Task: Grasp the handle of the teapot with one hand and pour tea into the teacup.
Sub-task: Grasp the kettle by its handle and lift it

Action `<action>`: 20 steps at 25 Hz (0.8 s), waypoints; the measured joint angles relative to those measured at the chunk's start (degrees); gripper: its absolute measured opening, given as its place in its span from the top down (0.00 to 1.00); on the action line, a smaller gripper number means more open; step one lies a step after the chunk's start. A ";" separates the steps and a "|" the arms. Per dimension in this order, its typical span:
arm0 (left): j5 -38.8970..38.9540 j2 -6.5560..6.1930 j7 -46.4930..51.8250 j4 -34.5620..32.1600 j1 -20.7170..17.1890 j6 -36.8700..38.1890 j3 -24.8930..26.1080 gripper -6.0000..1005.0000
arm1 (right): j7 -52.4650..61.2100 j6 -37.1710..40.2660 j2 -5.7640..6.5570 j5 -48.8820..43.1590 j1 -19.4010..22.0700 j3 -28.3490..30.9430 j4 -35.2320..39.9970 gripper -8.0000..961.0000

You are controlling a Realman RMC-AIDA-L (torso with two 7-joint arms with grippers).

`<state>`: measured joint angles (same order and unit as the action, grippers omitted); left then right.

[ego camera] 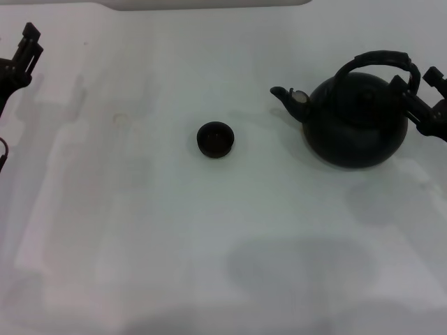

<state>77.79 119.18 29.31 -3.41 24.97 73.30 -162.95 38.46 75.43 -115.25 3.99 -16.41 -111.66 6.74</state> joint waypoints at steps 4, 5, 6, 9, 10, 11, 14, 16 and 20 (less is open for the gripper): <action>0.02 0.00 0.06 -0.02 -0.14 0.00 0.00 0.23 | -0.06 -0.47 -0.11 0.11 0.17 0.06 1.08 0.22; 0.07 0.00 0.09 -0.02 -0.18 0.00 0.00 0.23 | -0.06 -0.49 -0.12 0.16 0.18 0.08 1.19 0.22; 0.20 0.00 0.12 -0.05 -0.21 0.04 0.00 0.23 | -0.07 -0.55 -0.12 0.17 0.18 0.09 1.19 0.22; 0.50 0.00 0.16 -0.33 -0.24 0.33 0.00 0.23 | -0.18 -0.80 -0.14 0.02 0.18 -0.05 1.04 0.22; 0.52 0.00 0.19 -0.51 -0.25 0.39 0.00 0.23 | -0.21 -1.11 -0.14 -0.12 0.21 -0.23 0.96 0.22; 0.52 0.00 0.21 -0.67 -0.25 0.40 -0.01 0.23 | -0.18 -1.62 -0.14 -0.24 0.22 -0.43 0.88 0.22; 0.53 0.00 0.22 -0.81 -0.27 0.43 -0.01 0.23 | -0.09 -2.67 -0.15 -0.30 0.38 -0.68 1.08 0.27; 0.53 0.00 0.23 -0.81 -0.27 0.43 0.00 0.23 | -0.17 -2.81 -0.15 -0.13 0.57 -0.58 1.35 0.36; 0.53 0.00 0.23 -0.88 -0.28 0.43 0.00 0.23 | -0.17 -2.80 -0.14 -0.24 0.56 -0.60 1.33 0.53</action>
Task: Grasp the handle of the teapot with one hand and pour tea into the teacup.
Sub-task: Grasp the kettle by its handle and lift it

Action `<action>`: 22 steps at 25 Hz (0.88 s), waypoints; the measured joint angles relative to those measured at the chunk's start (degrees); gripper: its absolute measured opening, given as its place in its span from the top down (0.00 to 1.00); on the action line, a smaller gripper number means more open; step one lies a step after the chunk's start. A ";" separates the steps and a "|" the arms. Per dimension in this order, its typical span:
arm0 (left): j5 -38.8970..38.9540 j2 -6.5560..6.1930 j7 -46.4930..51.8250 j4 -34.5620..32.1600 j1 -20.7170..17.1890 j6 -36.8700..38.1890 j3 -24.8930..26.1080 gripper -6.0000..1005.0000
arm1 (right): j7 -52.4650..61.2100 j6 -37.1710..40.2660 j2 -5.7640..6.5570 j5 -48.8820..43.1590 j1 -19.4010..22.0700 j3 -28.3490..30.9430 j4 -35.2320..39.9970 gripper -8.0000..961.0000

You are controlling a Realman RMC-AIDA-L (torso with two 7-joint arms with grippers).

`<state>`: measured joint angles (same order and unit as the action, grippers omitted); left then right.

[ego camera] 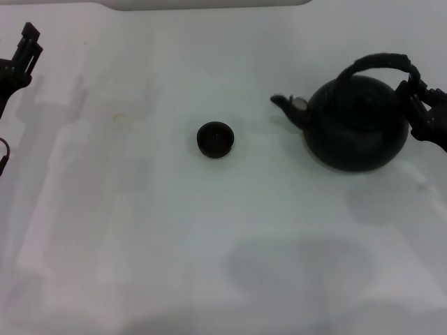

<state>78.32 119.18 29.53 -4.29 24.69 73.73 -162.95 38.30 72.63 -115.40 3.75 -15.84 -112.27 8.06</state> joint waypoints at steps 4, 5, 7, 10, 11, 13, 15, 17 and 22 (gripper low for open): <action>0.00 -0.01 0.00 -0.27 0.00 -0.18 0.00 0.23 | 0.45 0.16 0.05 -0.13 -0.19 -0.17 -0.27 0.70; 0.00 -0.03 0.00 -0.38 0.00 -0.22 0.00 0.23 | 0.46 0.24 0.05 -0.15 -0.12 -0.17 -0.23 0.72; 0.00 -0.08 0.00 -0.47 0.00 -0.26 0.00 0.23 | 0.46 0.38 0.06 -0.17 -0.06 -0.11 -0.08 0.75; -0.01 -0.09 0.00 -0.47 0.00 -0.28 0.00 0.23 | 0.47 1.37 0.08 -0.06 -0.10 0.06 0.08 0.79; 0.00 -0.09 0.00 -0.47 0.00 -0.29 0.00 0.23 | 0.47 1.81 0.08 0.04 -0.20 0.11 0.18 0.79; 0.00 -0.09 0.00 -0.47 0.00 -0.31 0.00 0.23 | 0.47 2.21 0.10 0.15 -0.48 0.20 0.82 0.79; -0.01 -0.09 0.00 -0.47 0.01 -0.32 0.00 0.23 | 0.47 2.21 0.14 0.15 -0.75 0.24 1.74 0.79; -0.01 -0.08 0.00 -0.47 -0.09 -0.34 0.00 0.23 | 0.41 2.13 0.18 0.10 -1.35 0.26 2.62 0.79; -0.01 -0.01 0.00 -0.61 -0.33 -0.34 0.00 0.23 | -0.70 1.26 0.18 -0.08 -4.31 0.01 3.27 0.79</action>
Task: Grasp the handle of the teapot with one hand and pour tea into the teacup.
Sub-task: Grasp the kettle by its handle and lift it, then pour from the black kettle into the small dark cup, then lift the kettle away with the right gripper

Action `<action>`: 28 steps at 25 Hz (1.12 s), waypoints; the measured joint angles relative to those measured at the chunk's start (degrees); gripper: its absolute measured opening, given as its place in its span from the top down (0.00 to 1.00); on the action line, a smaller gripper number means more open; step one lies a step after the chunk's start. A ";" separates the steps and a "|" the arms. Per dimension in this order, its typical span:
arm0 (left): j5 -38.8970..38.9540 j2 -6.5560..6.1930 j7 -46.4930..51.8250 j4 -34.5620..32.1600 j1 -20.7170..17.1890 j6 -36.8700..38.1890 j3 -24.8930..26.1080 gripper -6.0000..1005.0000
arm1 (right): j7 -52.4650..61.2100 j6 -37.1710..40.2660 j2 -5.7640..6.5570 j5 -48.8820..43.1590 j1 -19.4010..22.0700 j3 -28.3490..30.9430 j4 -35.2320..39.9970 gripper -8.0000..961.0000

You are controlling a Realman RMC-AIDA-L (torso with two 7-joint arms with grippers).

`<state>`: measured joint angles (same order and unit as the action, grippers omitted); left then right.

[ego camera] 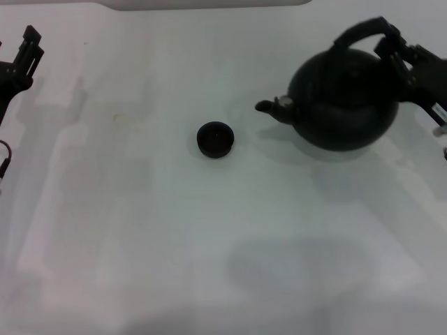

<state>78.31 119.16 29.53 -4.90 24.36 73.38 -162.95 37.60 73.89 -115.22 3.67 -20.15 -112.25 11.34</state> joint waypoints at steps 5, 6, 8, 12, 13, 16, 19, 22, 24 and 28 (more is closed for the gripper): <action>-0.03 0.02 0.02 -0.04 -0.31 0.00 0.00 0.23 | -3.41 -1.47 0.00 -0.03 -2.37 -0.05 1.39 0.79; -0.03 0.02 0.03 -0.09 -0.36 0.00 0.00 0.23 | -4.32 -2.14 0.00 -0.04 -2.79 -0.10 1.88 0.79; -0.03 0.02 0.04 -0.41 -0.46 0.00 0.00 0.23 | -5.79 -3.64 0.00 -0.08 -3.55 -0.31 2.58 0.80; -0.01 0.02 0.06 -1.21 -0.55 0.00 0.00 0.23 | -10.16 -5.40 -0.11 -0.24 -4.94 -1.33 3.53 0.80; -0.01 0.02 0.06 -1.21 -0.55 0.00 0.00 0.23 | -10.16 -5.40 -0.11 -0.24 -4.94 -1.33 3.53 0.80; 0.00 0.02 0.08 -1.32 -0.68 0.00 0.00 0.23 | -12.85 -6.90 -0.11 -0.25 -5.04 -2.00 5.12 0.80; 0.00 0.02 0.09 -1.37 -0.79 0.00 0.00 0.23 | -14.57 -7.47 -0.08 -0.45 -5.13 -2.73 5.97 0.80; 0.00 0.02 0.09 -1.48 -0.84 -0.01 0.00 0.23 | -15.95 -7.48 -0.08 -0.80 -5.21 -2.78 6.25 0.80; 0.00 0.02 0.09 -1.50 -0.89 -0.02 0.00 0.23 | -16.70 -7.50 -0.09 -0.82 -5.22 -2.79 6.36 0.81; -0.06 0.02 0.09 -1.52 -1.02 -0.05 0.00 0.23 | -17.11 -7.61 -0.09 -0.85 -5.30 -2.80 6.45 0.81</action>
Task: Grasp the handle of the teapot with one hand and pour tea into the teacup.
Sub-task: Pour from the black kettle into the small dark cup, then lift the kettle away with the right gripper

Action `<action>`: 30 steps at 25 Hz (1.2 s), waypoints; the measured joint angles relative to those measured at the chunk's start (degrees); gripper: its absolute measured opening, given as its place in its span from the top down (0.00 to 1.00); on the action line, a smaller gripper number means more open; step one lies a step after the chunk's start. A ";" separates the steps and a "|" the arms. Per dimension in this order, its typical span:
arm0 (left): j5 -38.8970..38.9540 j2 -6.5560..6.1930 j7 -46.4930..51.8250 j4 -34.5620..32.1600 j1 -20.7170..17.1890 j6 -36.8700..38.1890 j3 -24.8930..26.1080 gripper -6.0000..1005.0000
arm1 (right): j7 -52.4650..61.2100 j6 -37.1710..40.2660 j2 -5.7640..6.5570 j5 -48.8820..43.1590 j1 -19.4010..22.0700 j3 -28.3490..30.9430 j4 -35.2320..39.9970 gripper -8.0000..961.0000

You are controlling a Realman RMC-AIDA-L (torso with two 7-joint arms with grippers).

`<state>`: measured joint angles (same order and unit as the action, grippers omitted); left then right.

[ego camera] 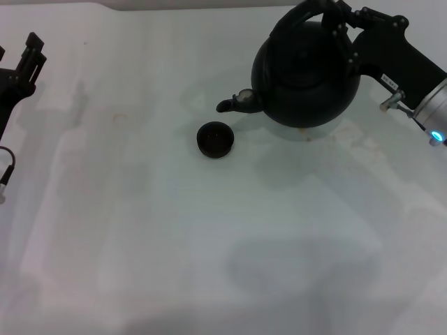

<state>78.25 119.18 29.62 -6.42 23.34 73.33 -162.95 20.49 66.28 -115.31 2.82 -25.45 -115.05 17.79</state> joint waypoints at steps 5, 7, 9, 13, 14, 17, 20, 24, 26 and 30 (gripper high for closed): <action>0.03 0.00 0.00 -0.07 -0.14 -0.03 0.00 0.23 | -1.78 -0.74 -0.08 -0.02 -0.31 0.02 0.04 0.81; 0.00 0.00 0.00 -0.08 -0.14 -0.03 0.00 0.23 | -2.07 -0.97 -0.09 -0.02 -0.41 0.10 0.05 0.81; -0.04 0.00 0.00 -0.08 -0.14 -0.04 0.00 0.23 | -2.43 -1.10 -0.09 -0.02 -0.45 0.26 0.05 0.81; -0.25 0.00 0.00 -0.09 -0.14 -0.04 0.00 0.23 | -3.91 -1.27 -0.09 0.03 -0.47 0.37 0.05 0.81; -0.27 0.00 0.00 -0.09 -0.14 -0.04 0.00 0.23 | -4.11 -1.27 -0.09 0.03 -0.47 0.38 0.06 0.82; -0.29 0.00 0.00 -0.09 -0.14 -0.09 0.00 0.23 | -5.10 -1.27 -0.09 0.03 -0.48 0.44 0.25 0.82; -0.25 0.00 0.00 -0.08 -0.14 -0.12 0.00 0.23 | -6.86 -1.12 -0.09 0.01 -0.48 0.30 0.75 0.82; -0.05 0.00 0.00 -0.20 -0.14 -0.16 0.00 0.23 | -8.02 -1.13 -0.09 0.03 -0.48 0.35 0.98 0.82; 0.02 0.00 0.00 -0.24 -0.14 -0.19 0.00 0.23 | -8.36 -1.16 -0.09 0.03 -0.48 0.38 1.13 0.83; 0.05 0.00 0.00 -0.27 0.01 -0.21 0.00 0.23 | -10.52 -1.13 -0.12 0.18 -0.48 0.24 1.40 0.83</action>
<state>78.30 119.18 29.62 -6.68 23.35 73.12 -162.95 9.97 65.15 -115.43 3.00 -25.93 -114.81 19.19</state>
